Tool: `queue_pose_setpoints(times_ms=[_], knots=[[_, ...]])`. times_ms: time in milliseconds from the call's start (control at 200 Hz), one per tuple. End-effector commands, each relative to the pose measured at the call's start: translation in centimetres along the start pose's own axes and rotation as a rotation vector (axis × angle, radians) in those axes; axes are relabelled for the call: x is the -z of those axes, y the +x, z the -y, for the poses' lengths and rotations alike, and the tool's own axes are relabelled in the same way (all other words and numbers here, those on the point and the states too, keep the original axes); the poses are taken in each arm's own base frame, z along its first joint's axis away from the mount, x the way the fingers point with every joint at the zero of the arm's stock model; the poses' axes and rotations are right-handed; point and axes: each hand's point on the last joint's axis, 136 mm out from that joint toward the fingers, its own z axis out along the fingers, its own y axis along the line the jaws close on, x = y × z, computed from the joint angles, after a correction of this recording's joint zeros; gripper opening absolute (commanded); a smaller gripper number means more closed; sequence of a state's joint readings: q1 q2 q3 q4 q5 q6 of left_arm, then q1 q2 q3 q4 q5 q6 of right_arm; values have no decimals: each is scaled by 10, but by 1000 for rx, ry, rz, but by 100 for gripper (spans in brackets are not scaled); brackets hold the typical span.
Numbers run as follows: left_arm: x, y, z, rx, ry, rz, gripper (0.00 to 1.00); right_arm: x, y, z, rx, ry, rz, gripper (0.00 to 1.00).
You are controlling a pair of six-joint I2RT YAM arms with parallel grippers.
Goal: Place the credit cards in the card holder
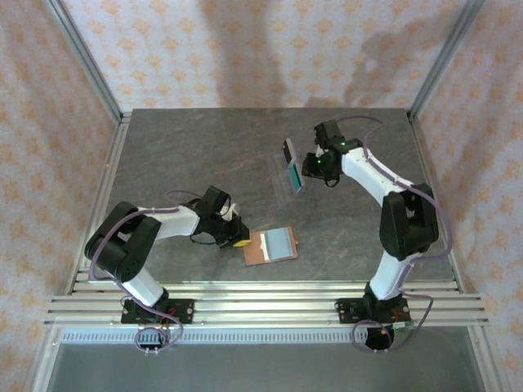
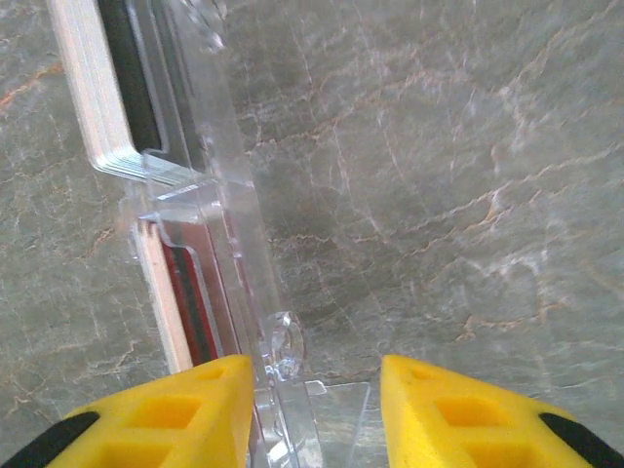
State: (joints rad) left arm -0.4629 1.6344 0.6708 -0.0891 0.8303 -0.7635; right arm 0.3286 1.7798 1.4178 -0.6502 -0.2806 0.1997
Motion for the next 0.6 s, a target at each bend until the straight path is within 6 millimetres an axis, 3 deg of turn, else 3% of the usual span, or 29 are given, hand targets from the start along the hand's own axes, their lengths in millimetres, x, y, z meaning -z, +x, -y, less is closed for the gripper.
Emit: queue_pose_setpoints(times_ms=[0, 285, 350, 426, 456, 596], knots=[[-5, 3, -10, -2, -30, -16, 14, 25, -17, 0, 113, 42, 43, 42], [-1, 3, -13, -16, -58, 6, 15, -2, -65, -27, 244, 38, 84, 56], [-1, 3, -11, -24, -64, 8, 15, -9, -72, -31, 273, 67, 98, 77], [-1, 3, -10, -34, -63, 11, 15, -17, -78, -35, 299, 95, 101, 88], [-2, 3, -9, -36, -63, 10, 15, -18, -80, -36, 309, 106, 102, 100], [-3, 4, -12, -34, -67, 1, 15, -32, -84, -32, 335, 170, 91, 99]])
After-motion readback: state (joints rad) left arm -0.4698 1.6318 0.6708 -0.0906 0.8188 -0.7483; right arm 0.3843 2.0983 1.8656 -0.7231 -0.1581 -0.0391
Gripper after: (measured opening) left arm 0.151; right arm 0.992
